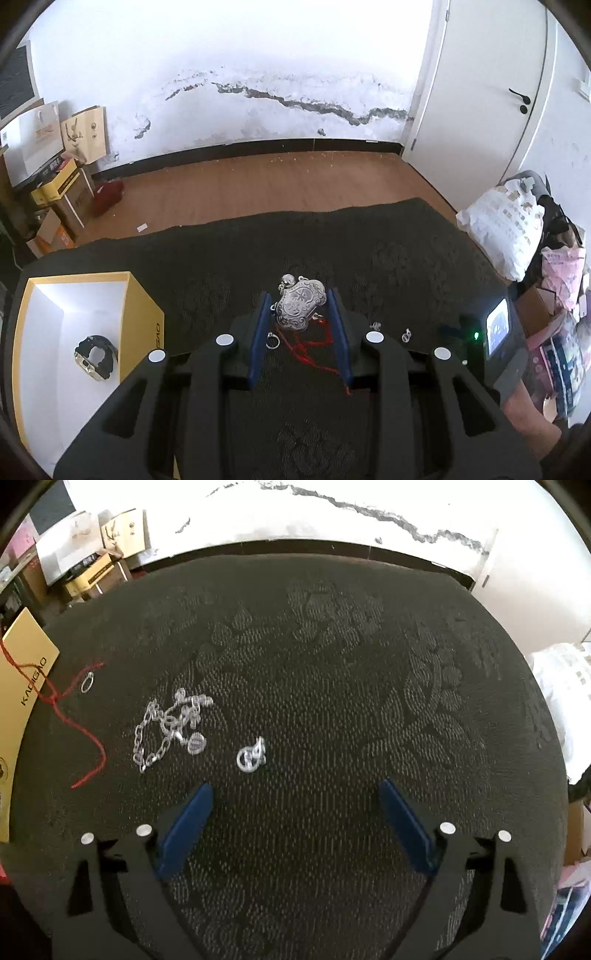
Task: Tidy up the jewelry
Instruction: 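Grasp the silver charm pendant with the right tool while the left tool lifts the lock pendant, then carry the lock pendant with the left tool over the white box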
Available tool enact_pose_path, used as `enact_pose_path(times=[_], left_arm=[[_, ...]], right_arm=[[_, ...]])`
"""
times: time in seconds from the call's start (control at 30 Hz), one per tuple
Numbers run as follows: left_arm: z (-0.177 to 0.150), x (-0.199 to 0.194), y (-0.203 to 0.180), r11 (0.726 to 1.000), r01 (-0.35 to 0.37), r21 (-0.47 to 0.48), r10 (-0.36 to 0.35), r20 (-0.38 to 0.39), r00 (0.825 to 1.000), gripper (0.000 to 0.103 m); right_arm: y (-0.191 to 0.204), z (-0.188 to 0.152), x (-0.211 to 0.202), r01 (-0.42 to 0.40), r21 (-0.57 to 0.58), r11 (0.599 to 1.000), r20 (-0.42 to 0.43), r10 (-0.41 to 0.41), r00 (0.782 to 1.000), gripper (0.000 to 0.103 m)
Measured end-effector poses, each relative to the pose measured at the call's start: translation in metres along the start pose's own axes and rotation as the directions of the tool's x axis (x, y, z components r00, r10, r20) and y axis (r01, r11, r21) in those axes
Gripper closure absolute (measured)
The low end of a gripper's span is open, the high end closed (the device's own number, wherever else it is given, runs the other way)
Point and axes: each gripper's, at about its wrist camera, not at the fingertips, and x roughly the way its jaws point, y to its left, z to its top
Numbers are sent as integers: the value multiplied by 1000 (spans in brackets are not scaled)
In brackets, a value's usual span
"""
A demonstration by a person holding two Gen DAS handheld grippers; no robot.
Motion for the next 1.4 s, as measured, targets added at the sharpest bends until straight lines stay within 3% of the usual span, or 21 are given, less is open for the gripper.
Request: enact_pose_path(times=[0.1,0.17,0.23,0.37,0.4,0.43,0.47,0.73,0.97,1.1,1.4], left_arm=[[-1,3,1,1000,-5,0,5,-7,1000,72],[-1,5,0,1000,-11,0,11,-9,1000,72],[-2,5,0,1000,-11,-8,11,-12,1000,72],[-1,8,-1,1000,-14,-9,14,-20,1000,72],[-1,9,-2,1000,-13,-6,13,-21,1000,72],[-1,9,-1,1000,-14,-5,14,-20,1000,72],[-1,10,-2,1000,-16,-3,16,-20,1000,72],[-3,9,-1,1000,-10,2,10,-32,999,72],[2,-28,17,1000,-18,-26,18,-1,1000,72],[-7,-51,32,998,-49,-46,47,-24,999,72],[-26,-141,91,983,-128,-132,127,-12,992,72]], right_arm=[[4,2,-3,-13,-22,1000,28,14,1000,31],[7,4,-2,-24,-45,999,40,25,999,53],[9,6,-1,-33,-62,998,46,36,998,61],[9,9,-1,-35,-74,997,50,39,998,63],[10,9,-2,-47,-81,996,52,51,997,68],[13,11,-2,-48,-93,994,53,53,997,84],[17,12,-1,-36,-110,993,51,42,998,87],[17,15,-17,-44,-68,997,45,47,998,88],[40,22,-91,-78,-69,995,90,84,992,88],[58,24,-129,-98,-70,993,94,104,990,88],[127,32,-242,-127,-188,974,151,156,976,88]])
